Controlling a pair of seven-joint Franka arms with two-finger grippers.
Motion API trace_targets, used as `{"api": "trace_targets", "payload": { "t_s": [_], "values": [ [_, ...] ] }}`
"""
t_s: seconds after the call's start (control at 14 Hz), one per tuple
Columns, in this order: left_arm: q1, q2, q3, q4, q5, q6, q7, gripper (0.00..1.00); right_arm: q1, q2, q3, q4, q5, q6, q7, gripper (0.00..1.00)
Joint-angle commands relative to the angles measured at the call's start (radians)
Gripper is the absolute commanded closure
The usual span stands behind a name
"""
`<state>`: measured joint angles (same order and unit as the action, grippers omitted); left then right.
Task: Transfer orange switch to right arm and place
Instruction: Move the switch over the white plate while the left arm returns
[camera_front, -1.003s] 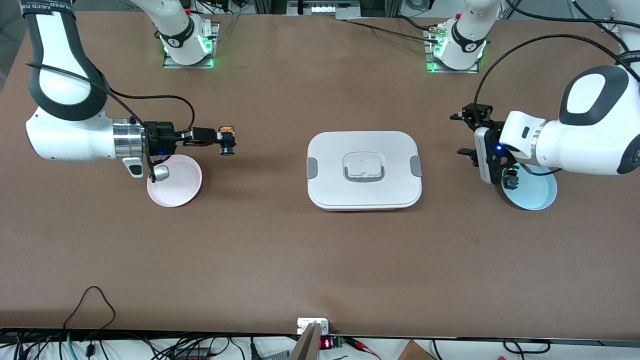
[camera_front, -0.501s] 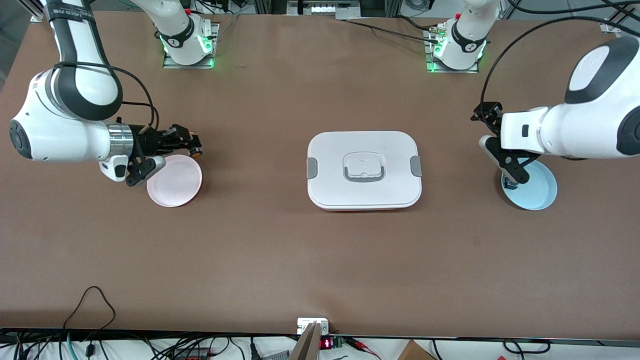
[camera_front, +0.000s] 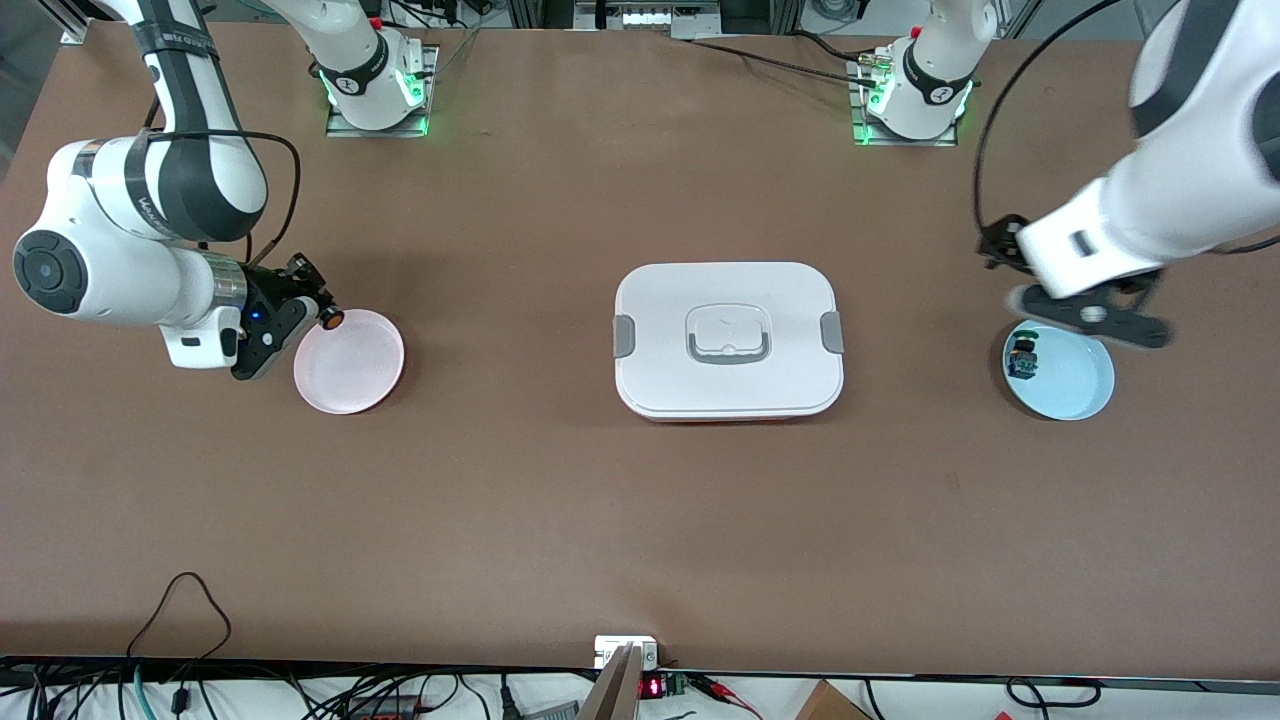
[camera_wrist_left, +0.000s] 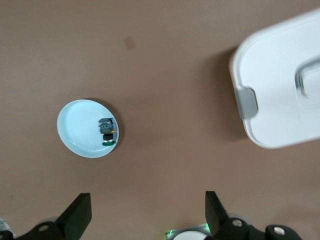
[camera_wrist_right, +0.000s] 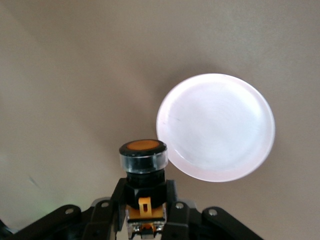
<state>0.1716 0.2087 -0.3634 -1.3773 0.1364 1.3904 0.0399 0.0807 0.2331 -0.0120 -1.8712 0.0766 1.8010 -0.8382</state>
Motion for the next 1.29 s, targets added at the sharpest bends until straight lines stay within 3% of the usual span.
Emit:
{"api": "trace_targets", "payload": {
  "t_s": [0.0, 0.07, 0.29, 0.5, 0.64, 0.86, 1.22],
  "values": [
    [-0.121, -0.136, 0.231, -0.136, -0.075, 0.096, -0.025, 0.00, -0.009, 0.003, 0.011, -0.023, -0.061, 0.056, -0.151, 0.99],
    [-0.154, -0.164, 0.297, -0.169, -0.084, 0.125, -0.011, 0.00, -0.013, 0.003, 0.011, -0.046, -0.063, 0.104, -0.220, 0.99],
    [-0.193, -0.280, 0.320, -0.340, -0.083, 0.222, -0.018, 0.00, -0.044, 0.020, 0.011, -0.098, -0.086, 0.221, -0.367, 0.99],
    [-0.216, -0.284, 0.365, -0.344, -0.086, 0.225, -0.020, 0.00, -0.052, 0.032, 0.011, -0.146, -0.087, 0.320, -0.484, 0.99],
    [-0.261, -0.276, 0.435, -0.341, -0.127, 0.228, -0.017, 0.00, -0.052, 0.046, 0.011, -0.172, -0.087, 0.377, -0.536, 0.99],
    [-0.257, -0.247, 0.436, -0.318, -0.129, 0.217, -0.012, 0.00, -0.049, 0.086, 0.011, -0.181, -0.087, 0.469, -0.657, 0.99],
    [-0.256, -0.229, 0.436, -0.293, -0.129, 0.211, -0.015, 0.00, -0.033, 0.129, 0.012, -0.213, -0.077, 0.527, -0.656, 0.99]
  ]
}}
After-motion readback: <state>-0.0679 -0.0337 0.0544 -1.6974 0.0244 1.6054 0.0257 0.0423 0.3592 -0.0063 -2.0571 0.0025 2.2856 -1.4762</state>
